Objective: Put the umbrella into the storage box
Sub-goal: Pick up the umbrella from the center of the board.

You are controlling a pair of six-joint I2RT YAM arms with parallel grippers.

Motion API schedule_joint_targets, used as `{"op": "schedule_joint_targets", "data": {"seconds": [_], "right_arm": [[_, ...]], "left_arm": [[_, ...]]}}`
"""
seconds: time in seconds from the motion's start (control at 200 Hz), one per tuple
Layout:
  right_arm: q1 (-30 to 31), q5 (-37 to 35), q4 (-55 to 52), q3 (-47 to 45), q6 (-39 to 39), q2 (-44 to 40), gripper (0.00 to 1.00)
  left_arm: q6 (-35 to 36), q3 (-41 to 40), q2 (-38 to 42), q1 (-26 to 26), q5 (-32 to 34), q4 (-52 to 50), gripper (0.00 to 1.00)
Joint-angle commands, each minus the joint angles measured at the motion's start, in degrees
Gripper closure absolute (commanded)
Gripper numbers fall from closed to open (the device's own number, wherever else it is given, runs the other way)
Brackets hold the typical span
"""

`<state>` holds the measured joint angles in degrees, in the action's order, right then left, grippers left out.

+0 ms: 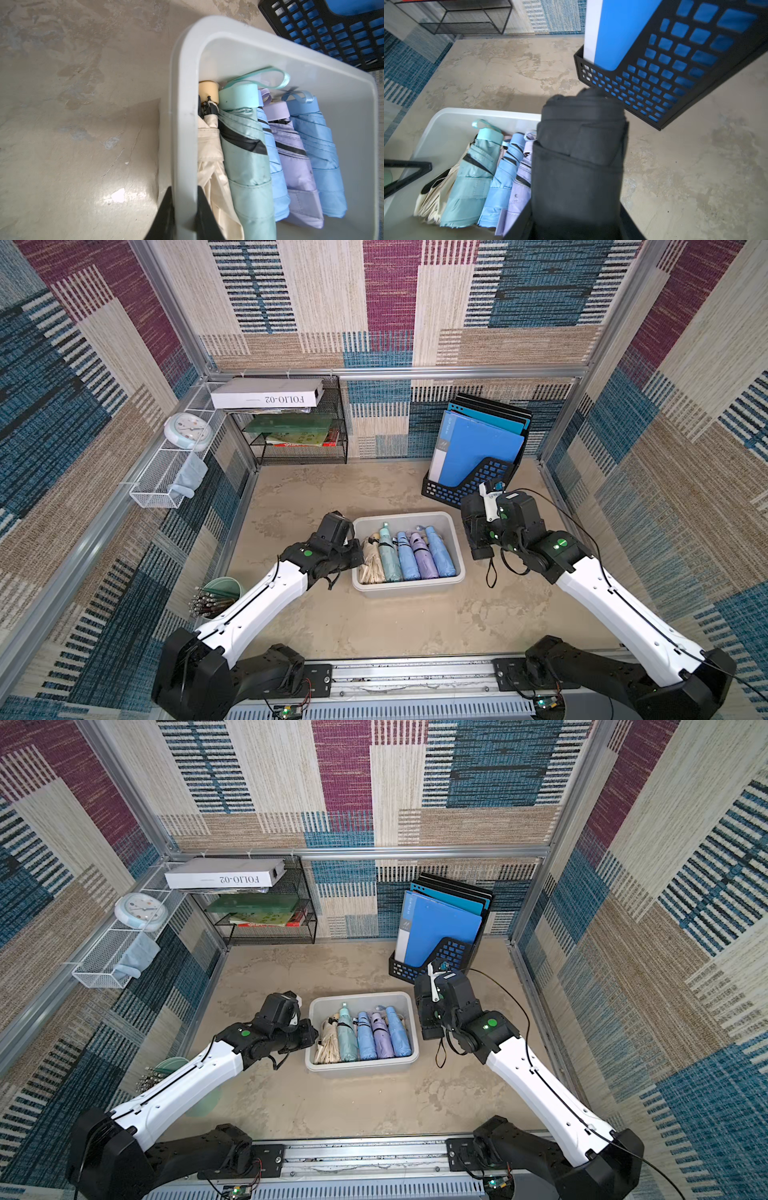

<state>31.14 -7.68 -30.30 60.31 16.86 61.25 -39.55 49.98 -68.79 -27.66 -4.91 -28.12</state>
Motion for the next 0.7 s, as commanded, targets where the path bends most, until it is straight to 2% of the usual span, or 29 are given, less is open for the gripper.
{"op": "schedule_joint_targets", "data": {"seconds": [0.0, 0.09, 0.195, 0.316, 0.431, 0.606, 0.696], "right_arm": [[0.1, 6.6, 3.8, 0.9, -8.3, -1.0, 0.78], [0.1, 11.1, 4.5, 2.1, -12.4, -1.3, 0.78], [0.1, 16.6, 3.9, 4.2, -18.1, -0.7, 0.79], [0.3, 23.3, 2.8, 6.5, -23.8, 0.6, 0.80], [0.7, 29.4, 1.3, 9.1, -27.8, 2.6, 0.81], [2.8, 36.8, 0.0, 12.7, -31.2, 6.0, 0.82], [5.0, 38.3, -0.7, 14.7, -32.7, 8.0, 0.82]], "left_arm": [[1.2, 2.1, 1.1, -0.1, -0.4, 6.3, 0.54], [2.5, 4.1, 3.7, -0.1, 1.9, 3.5, 0.32], [4.0, 8.2, 7.1, -0.1, 3.7, -0.4, 0.20], [4.8, 15.2, 9.0, -0.1, -1.7, -2.7, 0.16], [4.5, 21.1, 8.4, -0.1, -12.3, -3.0, 0.14], [-0.8, 22.5, 6.8, -0.1, -29.4, 2.2, 0.12], [-3.0, 22.8, 6.0, -0.1, -32.5, 3.1, 0.11]]}}
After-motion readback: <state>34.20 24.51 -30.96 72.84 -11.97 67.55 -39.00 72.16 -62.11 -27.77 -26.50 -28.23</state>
